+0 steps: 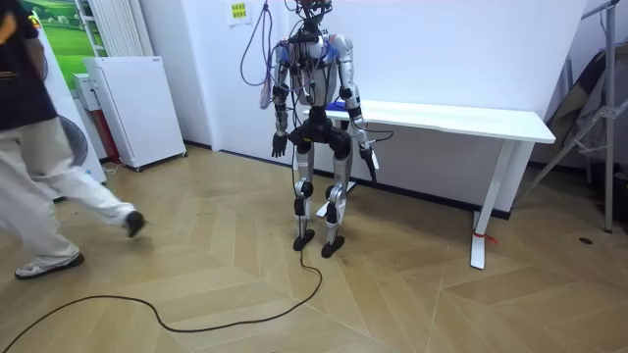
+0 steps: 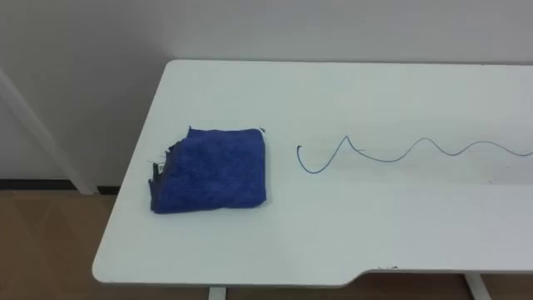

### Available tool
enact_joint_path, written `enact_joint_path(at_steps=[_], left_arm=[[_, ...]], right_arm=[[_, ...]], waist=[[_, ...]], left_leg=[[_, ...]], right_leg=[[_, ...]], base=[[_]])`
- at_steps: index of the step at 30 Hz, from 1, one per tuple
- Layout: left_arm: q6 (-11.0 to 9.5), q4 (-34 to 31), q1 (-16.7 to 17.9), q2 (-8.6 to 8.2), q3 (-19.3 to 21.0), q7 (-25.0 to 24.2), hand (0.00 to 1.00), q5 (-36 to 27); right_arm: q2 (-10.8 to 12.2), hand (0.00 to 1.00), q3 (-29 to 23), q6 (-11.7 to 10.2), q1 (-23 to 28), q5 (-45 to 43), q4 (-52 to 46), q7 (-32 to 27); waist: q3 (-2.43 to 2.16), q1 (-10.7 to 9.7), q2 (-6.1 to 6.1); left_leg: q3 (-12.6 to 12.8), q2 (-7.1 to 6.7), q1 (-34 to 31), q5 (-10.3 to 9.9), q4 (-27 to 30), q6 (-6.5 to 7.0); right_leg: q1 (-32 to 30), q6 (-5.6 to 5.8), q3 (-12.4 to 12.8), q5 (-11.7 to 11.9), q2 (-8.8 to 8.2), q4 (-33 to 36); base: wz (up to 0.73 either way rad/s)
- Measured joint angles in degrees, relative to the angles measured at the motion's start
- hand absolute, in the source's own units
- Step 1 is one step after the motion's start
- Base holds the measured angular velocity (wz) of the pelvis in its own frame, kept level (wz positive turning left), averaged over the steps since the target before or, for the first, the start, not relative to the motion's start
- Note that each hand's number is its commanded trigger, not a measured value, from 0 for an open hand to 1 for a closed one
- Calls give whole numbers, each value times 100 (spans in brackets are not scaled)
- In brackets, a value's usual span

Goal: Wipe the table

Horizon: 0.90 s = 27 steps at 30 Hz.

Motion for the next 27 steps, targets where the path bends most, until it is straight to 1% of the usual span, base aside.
enact_joint_path(at_steps=[13, 17, 22, 24, 27], left_arm=[[2, 0, -6, -7, 9, -85, 0, 2], [2, -1, -11, -7, 8, -85, 0, 1], [2, -2, -13, -7, 7, -85, 0, -1], [2, -2, -7, -7, 8, -85, 0, -15], [3, -1, 2, 0, 9, -85, 0, -58]], right_arm=[[0, 0, 4, 11, 22, 7, 1, 12], [0, 0, 4, 12, 25, 7, 1, 13], [-2, 0, 5, 12, 22, 43, 7, 10], [-3, 0, -5, 11, 24, 210, 21, -1], [-2, 0, -40, 10, 21, 853, 154, -174]], waist=[[-3, -1, 21], [-10, 7, 36], [-11, 16, 54], [-15, 16, 72], [-15, 5, 83]], left_leg=[[10, 4, 33, 0, -27, 0], [10, 4, 36, -1, -28, 2], [70, 15, 60, -1, -39, 2], [92, 17, 71, -2, -45, 2], [110, 16, 93, -2, -95, 3]], right_leg=[[-14, 0, 2, 0, 7, 0], [-19, 0, 6, 0, 6, 6], [-21, -1, 26, 1, 16, 31], [1, -1, 61, 2, 20, 28], [7, -1, 77, 4, 22, 45]], base=[[0], [0], [-3], [-7], [-2]])
